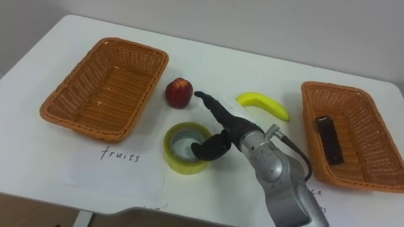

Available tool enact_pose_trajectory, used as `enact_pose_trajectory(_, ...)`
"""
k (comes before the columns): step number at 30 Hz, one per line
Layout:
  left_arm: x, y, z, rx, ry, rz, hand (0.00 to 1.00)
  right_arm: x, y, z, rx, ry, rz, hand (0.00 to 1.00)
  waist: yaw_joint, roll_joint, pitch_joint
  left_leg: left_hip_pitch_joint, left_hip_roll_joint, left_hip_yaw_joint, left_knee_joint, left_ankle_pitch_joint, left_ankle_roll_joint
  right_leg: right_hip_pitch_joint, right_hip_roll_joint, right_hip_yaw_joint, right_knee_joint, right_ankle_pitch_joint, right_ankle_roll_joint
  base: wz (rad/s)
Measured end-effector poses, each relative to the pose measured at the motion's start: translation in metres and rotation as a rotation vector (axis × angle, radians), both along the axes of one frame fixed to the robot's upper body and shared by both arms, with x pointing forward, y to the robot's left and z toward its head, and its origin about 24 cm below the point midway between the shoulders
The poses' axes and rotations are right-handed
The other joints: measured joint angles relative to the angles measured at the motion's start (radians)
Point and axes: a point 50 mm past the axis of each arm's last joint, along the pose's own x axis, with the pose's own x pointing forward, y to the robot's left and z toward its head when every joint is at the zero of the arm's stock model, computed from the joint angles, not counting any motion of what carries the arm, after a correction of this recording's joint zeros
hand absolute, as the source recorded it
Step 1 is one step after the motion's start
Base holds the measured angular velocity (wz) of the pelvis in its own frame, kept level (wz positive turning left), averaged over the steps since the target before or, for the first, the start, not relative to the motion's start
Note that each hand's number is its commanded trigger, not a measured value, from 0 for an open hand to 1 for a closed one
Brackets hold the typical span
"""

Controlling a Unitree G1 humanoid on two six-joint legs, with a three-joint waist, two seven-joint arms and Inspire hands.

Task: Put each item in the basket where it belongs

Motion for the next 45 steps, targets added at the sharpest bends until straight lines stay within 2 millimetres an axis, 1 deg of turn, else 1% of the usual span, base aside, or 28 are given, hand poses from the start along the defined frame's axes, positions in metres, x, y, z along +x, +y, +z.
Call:
enact_pose_trajectory(4,0.0,0.002,0.001,0.005,-0.004,-0.003,0.0,0.0,0.0,0.0,0.001,-0.001,0.005,0.0,-0.003,-0.001,0.0015,0.004,0.0,-0.002,-0.001,0.0,0.0,0.005,0.0,0.0,-0.002,0.0,0.0,0.0)
enact_pose_trajectory(9,0.0,0.003,0.001,0.008,-0.005,-0.003,0.0,0.0,0.001,-0.001,0.0,0.005,0.011,0.0,-0.003,-0.005,0.0064,0.011,0.0,-0.003,-0.005,0.0,0.0,0.009,0.001,0.0,-0.002,0.0,0.0,0.0)
enact_pose_trajectory(17,0.001,0.003,0.001,0.008,-0.006,-0.002,0.0,-0.001,-0.001,-0.001,-0.005,0.006,0.011,0.0,-0.006,-0.006,0.0069,0.009,0.0,-0.005,-0.005,0.0,0.0,0.009,0.001,0.0,-0.003,0.0,0.0,0.0)
enact_pose_trajectory(21,0.004,0.002,0.003,0.005,-0.024,-0.007,0.0,-0.001,-0.002,0.0,-0.01,0.011,0.019,0.0,-0.004,-0.007,0.0062,0.006,0.0,-0.005,-0.005,0.0,0.0,0.008,0.001,-0.001,-0.003,0.0,0.0,0.0)
enact_pose_trajectory(25,0.009,0.002,0.005,-0.006,-0.037,-0.015,0.0,-0.001,-0.006,0.0,-0.036,0.026,0.037,0.0,-0.004,-0.013,0.0019,0.002,-0.001,-0.015,-0.004,0.0,0.0,0.007,0.0,-0.002,-0.003,0.0,0.0,0.06)
enact_pose_trajectory(26,0.008,0.002,0.004,-0.013,-0.033,-0.018,0.0,-0.001,-0.006,0.0,-0.042,0.032,0.042,0.0,-0.002,-0.017,-0.0008,0.001,-0.001,-0.017,-0.003,0.0,0.0,0.008,0.0,-0.004,-0.003,0.0,0.0,0.04)
enact_pose_trajectory(28,0.007,0.003,0.004,-0.017,-0.027,-0.018,0.0,0.0,-0.006,0.001,-0.054,0.041,0.058,0.0,0.0,-0.026,-0.0018,0.0,-0.001,-0.016,-0.003,0.0,0.0,0.006,0.0,-0.004,-0.003,0.0,0.0,0.0)
enact_pose_trajectory(29,0.007,0.004,0.004,-0.025,-0.02,-0.015,0.0,0.0,-0.006,0.001,-0.06,0.046,0.067,0.0,0.003,-0.034,-0.0066,-0.002,-0.001,-0.016,-0.002,0.0,0.0,0.003,0.001,-0.003,-0.003,0.0,0.0,0.0)
enact_pose_trajectory(30,0.005,0.005,0.003,-0.032,-0.01,-0.016,0.0,0.0,-0.005,0.001,-0.069,0.057,0.079,0.0,0.005,-0.039,-0.0071,-0.001,0.0,-0.016,-0.002,0.0,0.0,0.003,0.001,-0.001,-0.003,0.0,0.0,0.0)
enact_pose_trajectory(32,0.004,0.004,0.002,-0.05,0.002,-0.02,0.0,0.001,-0.006,0.002,-0.075,0.067,0.091,0.0,0.007,-0.044,-0.0045,0.0,-0.001,-0.015,-0.001,0.0,0.0,0.005,0.0,0.001,-0.003,0.0,0.0,0.0)
enact_pose_trajectory(33,0.003,0.004,0.002,-0.054,0.008,-0.021,0.0,0.001,-0.006,0.003,-0.077,0.071,0.096,0.03,0.009,-0.045,-0.0039,0.0,-0.001,-0.015,-0.001,0.0,0.0,0.005,0.0,0.002,-0.003,0.0,0.001,0.0)
enact_pose_trajectory(34,0.001,0.005,0.0,-0.061,0.026,-0.022,0.0,0.003,-0.006,0.004,-0.083,0.081,0.108,0.12,0.01,-0.047,-0.003,0.002,-0.001,-0.014,-0.001,0.0,0.0,0.006,0.001,0.004,-0.003,0.0,0.001,0.0)
enact_pose_trajectory(35,-0.001,0.007,0.0,-0.062,0.04,-0.022,0.0,0.004,-0.006,0.005,-0.088,0.089,0.118,0.8,0.009,-0.048,-0.0007,0.004,-0.001,-0.014,-0.001,0.0,0.0,0.009,0.001,0.004,-0.004,0.0,0.001,0.0)
enact_pose_trajectory(36,-0.003,0.009,-0.001,-0.064,0.054,-0.022,0.0,0.005,-0.007,0.007,-0.1,0.098,0.129,1.0,0.01,-0.049,0.0008,0.004,0.0,-0.014,-0.001,0.0,0.0,0.009,0.001,0.004,-0.004,0.0,0.001,0.0)
enact_pose_trajectory(37,-0.004,0.01,-0.001,-0.064,0.059,-0.021,0.0,0.005,-0.008,0.007,-0.106,0.1,0.132,1.0,0.011,-0.05,0.0018,0.004,0.0,-0.013,-0.001,0.0,0.0,0.009,0.001,0.004,-0.004,0.0,0.001,0.0)
enact_pose_trajectory(41,-0.006,0.016,0.0,-0.061,0.08,-0.015,0.0,0.009,-0.013,0.012,-0.138,0.114,0.146,1.0,0.023,-0.053,0.0137,0.004,0.0,-0.014,-0.001,0.0,0.0,0.009,0.002,0.004,-0.004,0.0,0.001,0.0)
enact_pose_trajectory(45,-0.004,0.019,0.001,-0.052,0.081,-0.022,0.0,0.013,-0.018,0.015,-0.17,0.133,0.154,1.0,0.029,-0.058,0.0156,-0.001,0.0,-0.014,-0.002,0.0,0.0,0.003,0.002,0.005,-0.004,0.0,0.001,0.0)
